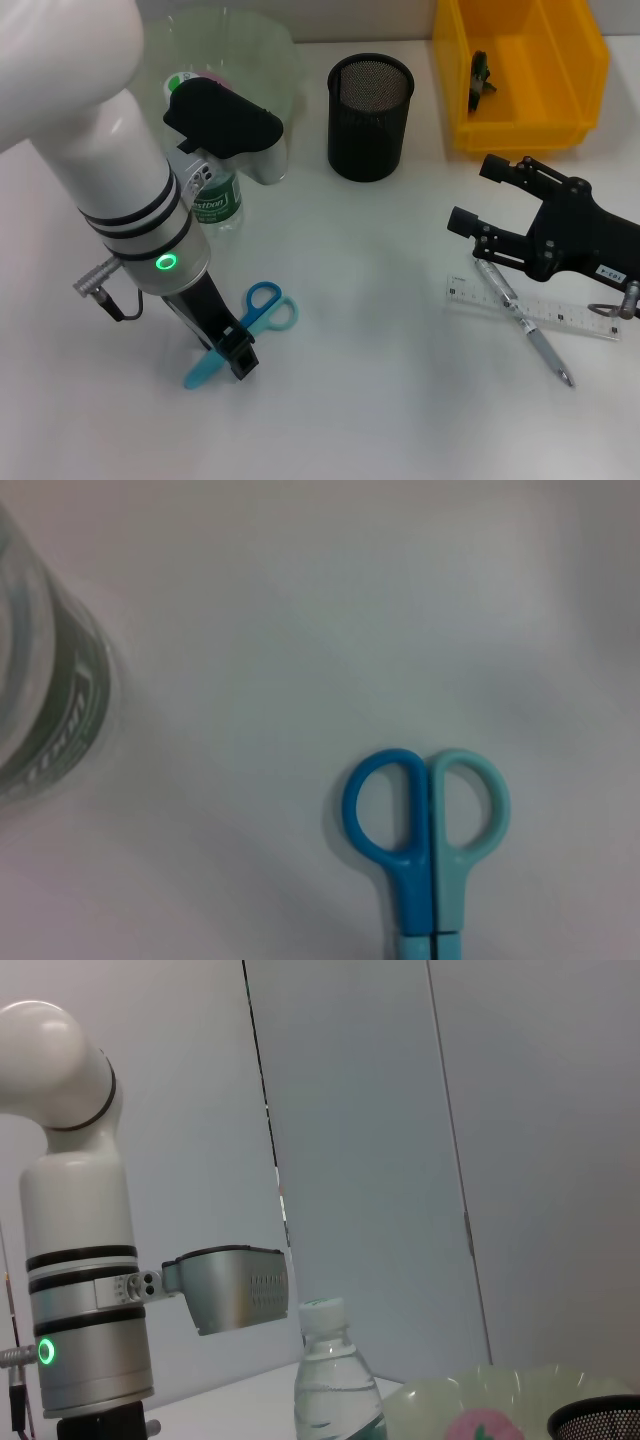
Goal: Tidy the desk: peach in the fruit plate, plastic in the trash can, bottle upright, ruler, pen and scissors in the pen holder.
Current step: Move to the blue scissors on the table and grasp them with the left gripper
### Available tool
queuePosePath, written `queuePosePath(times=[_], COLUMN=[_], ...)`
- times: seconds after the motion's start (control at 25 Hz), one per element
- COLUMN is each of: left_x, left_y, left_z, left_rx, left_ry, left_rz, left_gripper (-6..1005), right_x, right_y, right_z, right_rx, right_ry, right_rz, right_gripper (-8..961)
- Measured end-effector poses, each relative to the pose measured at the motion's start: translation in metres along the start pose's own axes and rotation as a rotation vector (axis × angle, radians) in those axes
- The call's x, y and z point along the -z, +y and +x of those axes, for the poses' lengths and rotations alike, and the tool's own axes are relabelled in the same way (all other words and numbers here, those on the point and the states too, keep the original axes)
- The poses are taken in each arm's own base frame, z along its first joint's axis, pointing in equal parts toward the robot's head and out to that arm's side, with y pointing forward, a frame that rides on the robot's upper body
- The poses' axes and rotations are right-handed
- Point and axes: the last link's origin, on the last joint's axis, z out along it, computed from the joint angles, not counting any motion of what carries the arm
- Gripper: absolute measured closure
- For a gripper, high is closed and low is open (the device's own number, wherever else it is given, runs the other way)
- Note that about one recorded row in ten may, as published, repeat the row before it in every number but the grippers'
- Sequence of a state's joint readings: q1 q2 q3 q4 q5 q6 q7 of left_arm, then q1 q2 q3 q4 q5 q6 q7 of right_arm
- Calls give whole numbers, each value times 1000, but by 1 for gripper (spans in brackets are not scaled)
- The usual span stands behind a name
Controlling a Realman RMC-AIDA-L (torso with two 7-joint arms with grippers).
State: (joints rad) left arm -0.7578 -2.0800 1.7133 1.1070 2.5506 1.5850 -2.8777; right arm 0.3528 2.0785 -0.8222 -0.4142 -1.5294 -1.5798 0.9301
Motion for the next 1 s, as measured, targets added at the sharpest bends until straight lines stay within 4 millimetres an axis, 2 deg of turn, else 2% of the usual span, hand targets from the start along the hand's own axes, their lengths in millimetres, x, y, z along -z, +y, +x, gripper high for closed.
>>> queuePosePath(times=[0.2, 0.28, 0.52, 1.0], left_x=[0, 0, -2, -3], left_y=[0, 0, -1, -1], left_z=[1, 1, 0, 0], left_rx=[-8, -9, -4, -2], left_ry=[-3, -5, -16, -23], left_rz=[8, 9, 9, 7], left_gripper=[456, 632, 746, 748], right_x=[0, 0, -1, -3], right_y=[0, 0, -1, -2], right_z=[0, 0, 0, -1], right_rx=[0, 0, 2, 5], right_ry=[1, 1, 3, 2], right_rz=[1, 1, 3, 0], right_gripper=[135, 135, 135, 134])
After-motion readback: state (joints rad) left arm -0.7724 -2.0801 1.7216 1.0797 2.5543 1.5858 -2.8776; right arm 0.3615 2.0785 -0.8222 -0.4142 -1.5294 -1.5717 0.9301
